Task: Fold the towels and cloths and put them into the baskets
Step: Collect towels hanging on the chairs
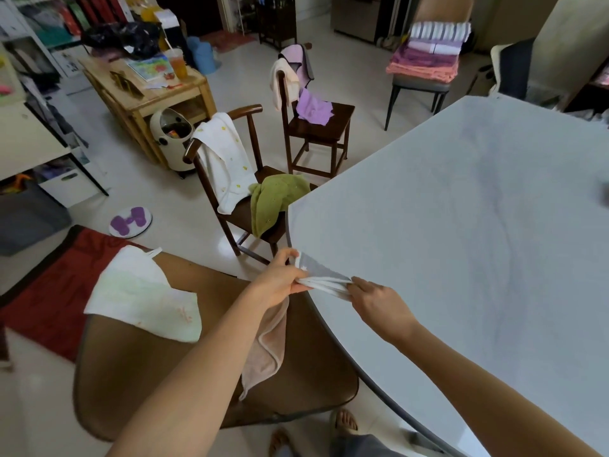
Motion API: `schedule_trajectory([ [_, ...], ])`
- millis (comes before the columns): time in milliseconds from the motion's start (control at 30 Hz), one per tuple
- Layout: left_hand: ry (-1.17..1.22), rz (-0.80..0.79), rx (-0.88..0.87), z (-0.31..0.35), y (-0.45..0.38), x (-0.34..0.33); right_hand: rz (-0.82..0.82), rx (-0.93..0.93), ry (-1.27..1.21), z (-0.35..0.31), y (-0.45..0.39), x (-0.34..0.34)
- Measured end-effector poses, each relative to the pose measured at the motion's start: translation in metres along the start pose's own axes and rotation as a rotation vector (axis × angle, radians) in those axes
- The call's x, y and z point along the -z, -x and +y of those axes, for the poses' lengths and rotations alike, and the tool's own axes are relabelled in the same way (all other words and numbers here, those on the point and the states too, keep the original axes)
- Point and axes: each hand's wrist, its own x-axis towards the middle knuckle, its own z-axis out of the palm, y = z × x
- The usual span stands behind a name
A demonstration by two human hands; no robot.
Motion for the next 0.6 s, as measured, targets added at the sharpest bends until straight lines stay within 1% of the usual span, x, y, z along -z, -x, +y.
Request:
schedule_trajectory([
  [100, -0.209, -0.071, -0.100, 0.003, 0.003, 0.012, -0.005, 0.075, -0.060, -0.001, 0.006, 0.006],
  [133, -0.318, -0.081, -0.167, 0.005, 0.004, 0.017, 0.013, 0.078, -0.121, -0.001, 0.007, 0.012],
  [167, -0.434, -0.083, -0.255, 0.008, 0.007, 0.022, 0.043, 0.024, -0.229, -0.003, 0.005, 0.020],
  [200, -0.535, -0.072, -0.349, 0.013, 0.010, 0.026, 0.080, -0.099, -0.376, -0.004, -0.001, 0.026],
  [267, -0.654, -0.035, -0.503, 0.021, 0.019, 0.029, 0.155, -0.494, -0.721, -0.004, -0.020, 0.038],
  [333, -0.702, -0.012, -0.627, 0.027, 0.028, 0.028, 0.116, -0.874, -1.139, 0.001, -0.047, 0.040],
  [367, -0.728, -0.016, -0.663, 0.028, 0.035, 0.026, 0.067, -1.008, -1.348, 0.002, -0.060, 0.040],
  [400, -0.759, -0.026, -0.685, 0.028, 0.040, 0.026, 0.011, -1.100, -1.522, 0.003, -0.070, 0.039],
  [433, -0.778, -0.050, -0.700, 0.028, 0.045, 0.025, -0.052, -1.139, -1.621, 0.002, -0.077, 0.037],
  [500, -0.769, -0.107, -0.700, 0.026, 0.052, 0.024, -0.140, -1.126, -1.686, -0.003, -0.087, 0.035],
  [600, -0.683, -0.117, -0.697, 0.026, 0.059, 0.026, -0.136, -1.082, -1.789, -0.015, -0.101, 0.037],
])
